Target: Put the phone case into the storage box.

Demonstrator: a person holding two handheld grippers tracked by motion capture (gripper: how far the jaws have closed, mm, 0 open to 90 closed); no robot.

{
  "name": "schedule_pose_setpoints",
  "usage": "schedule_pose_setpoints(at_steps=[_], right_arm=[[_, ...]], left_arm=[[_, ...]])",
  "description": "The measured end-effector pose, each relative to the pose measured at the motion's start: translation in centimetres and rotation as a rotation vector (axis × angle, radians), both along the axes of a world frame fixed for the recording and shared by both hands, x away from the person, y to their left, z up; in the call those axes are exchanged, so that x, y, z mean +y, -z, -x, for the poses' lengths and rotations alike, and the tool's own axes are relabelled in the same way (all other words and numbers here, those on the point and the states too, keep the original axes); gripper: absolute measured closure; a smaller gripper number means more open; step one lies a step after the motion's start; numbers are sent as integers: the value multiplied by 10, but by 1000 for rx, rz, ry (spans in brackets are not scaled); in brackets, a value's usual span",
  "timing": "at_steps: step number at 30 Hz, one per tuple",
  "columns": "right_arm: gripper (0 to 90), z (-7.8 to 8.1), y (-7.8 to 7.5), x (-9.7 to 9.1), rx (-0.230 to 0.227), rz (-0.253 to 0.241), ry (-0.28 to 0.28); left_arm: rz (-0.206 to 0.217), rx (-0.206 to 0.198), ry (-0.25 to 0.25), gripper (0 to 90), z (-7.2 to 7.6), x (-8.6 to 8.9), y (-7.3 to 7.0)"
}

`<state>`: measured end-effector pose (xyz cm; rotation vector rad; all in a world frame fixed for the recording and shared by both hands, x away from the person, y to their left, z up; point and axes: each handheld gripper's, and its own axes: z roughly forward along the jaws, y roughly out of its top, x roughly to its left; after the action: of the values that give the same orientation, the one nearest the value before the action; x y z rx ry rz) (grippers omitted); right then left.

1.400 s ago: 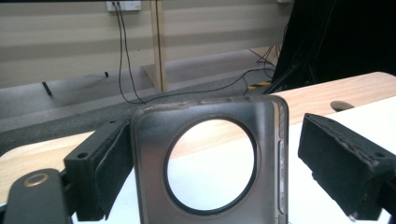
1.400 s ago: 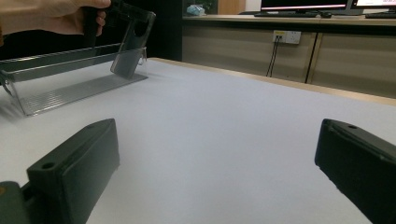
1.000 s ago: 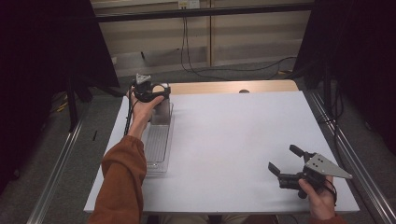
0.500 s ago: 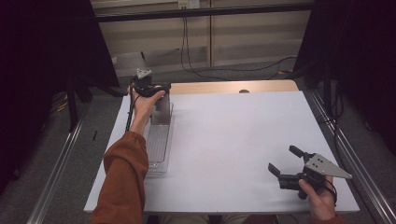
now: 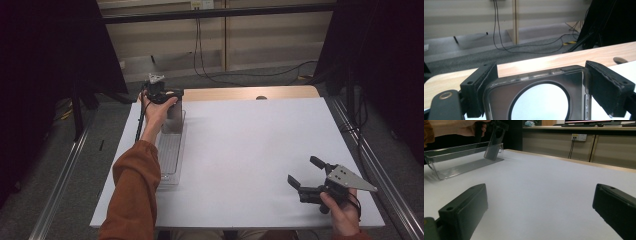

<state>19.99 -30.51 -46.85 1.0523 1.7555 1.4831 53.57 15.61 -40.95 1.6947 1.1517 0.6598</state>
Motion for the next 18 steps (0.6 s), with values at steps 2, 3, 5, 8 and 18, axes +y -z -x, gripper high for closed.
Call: schedule_pose_setpoints(at_steps=[2,3,5,8,18], right_arm=[[0,-1,0,1,-5,1,3],[0,0,0,1,-6,-3,4],[0,0,0,1,-7,-2,1],[0,0,0,1,-7,-1,4],[0,-1,0,1,-5,2,2]], left_arm=[[-6,-21,9,137,1,0,-4],[-3,-36,-1,136,3,0,-6],[-5,-50,8,136,4,1,-9],[-10,-46,24,135,4,2,-9],[-5,-49,33,137,8,3,-14]])
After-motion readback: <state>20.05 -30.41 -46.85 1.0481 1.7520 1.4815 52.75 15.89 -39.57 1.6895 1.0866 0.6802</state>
